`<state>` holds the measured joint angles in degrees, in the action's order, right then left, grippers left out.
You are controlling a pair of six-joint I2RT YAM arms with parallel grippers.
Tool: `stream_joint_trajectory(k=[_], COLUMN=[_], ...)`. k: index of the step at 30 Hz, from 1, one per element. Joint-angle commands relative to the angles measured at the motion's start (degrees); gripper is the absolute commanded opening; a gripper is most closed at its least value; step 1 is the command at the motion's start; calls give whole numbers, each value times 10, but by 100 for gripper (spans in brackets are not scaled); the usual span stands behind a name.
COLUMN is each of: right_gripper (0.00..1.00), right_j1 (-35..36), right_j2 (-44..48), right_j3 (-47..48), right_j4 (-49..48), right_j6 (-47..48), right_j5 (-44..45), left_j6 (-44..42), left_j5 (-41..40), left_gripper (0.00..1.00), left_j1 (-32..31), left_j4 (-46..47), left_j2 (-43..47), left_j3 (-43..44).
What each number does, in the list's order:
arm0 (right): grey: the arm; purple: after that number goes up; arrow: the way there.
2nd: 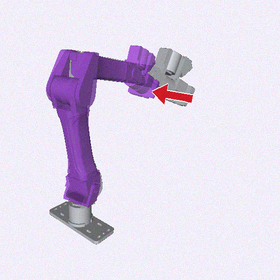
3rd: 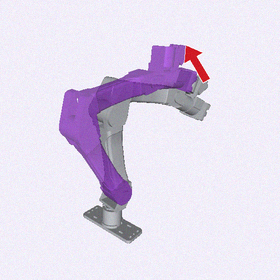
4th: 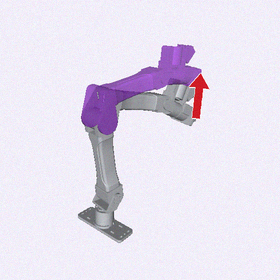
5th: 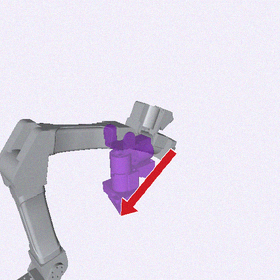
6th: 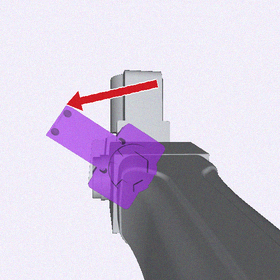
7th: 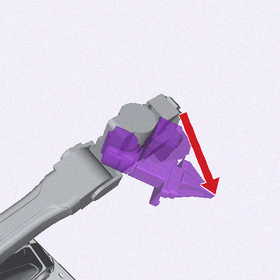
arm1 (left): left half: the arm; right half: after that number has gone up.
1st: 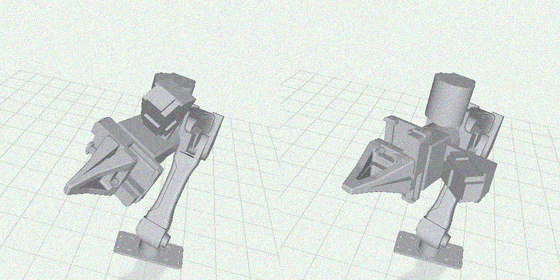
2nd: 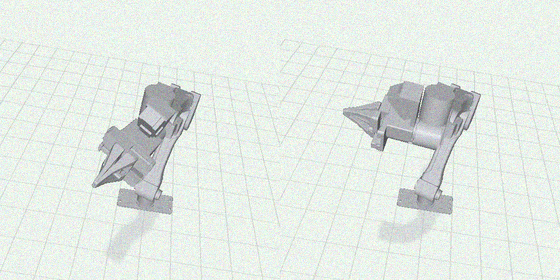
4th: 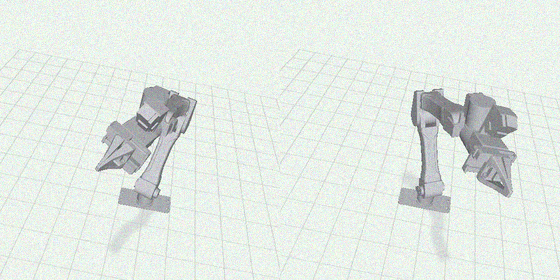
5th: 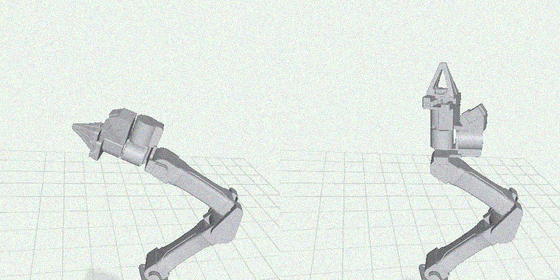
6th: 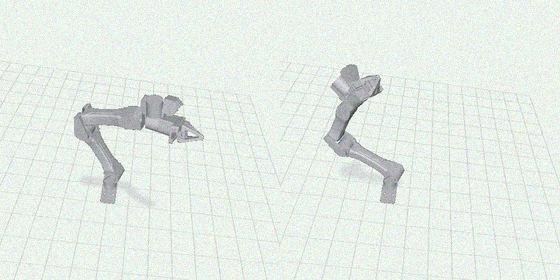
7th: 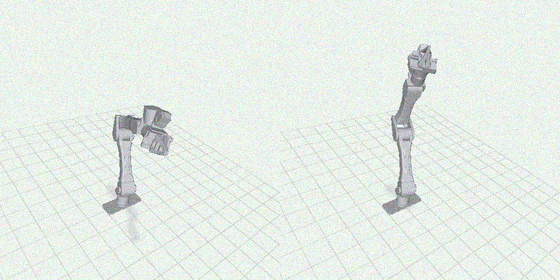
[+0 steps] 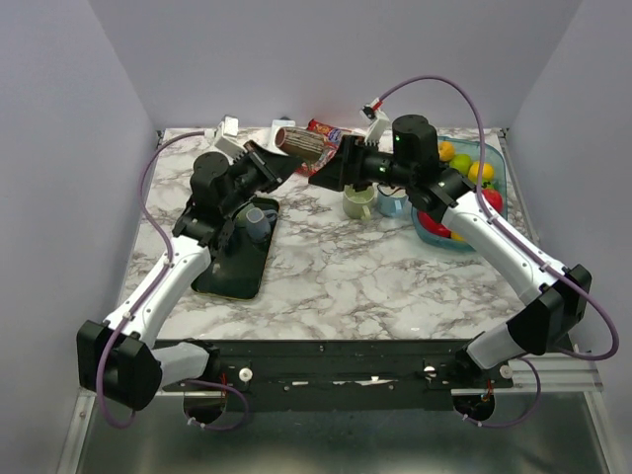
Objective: Turn the mug right side up
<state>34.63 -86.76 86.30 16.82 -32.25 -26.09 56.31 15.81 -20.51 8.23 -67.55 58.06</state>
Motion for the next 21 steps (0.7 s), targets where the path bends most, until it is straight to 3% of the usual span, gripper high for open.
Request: stream_joint_trajectory(k=[1,12,16,21], right_gripper=[79,79,75,64], right_j1=[-9,-44,-44,-45], right_j2=[-2,-38,-45,-43], right_j3=[4,52,62,45], right_j4=[-93,-207,-238,-286], right_j6=[-31,-96,-118,-158], right_j5=[-62,-125,-134,-149], left_j6=[53,115,122,124], left_j5=[84,112,113,107], left_gripper=[0,0,0,0], left_j1=[0,-4,-8,-14], left_j4=[178,242,247,251], left_j2=[-38,-60,-58,-60], left_j3=[60,84,83,81])
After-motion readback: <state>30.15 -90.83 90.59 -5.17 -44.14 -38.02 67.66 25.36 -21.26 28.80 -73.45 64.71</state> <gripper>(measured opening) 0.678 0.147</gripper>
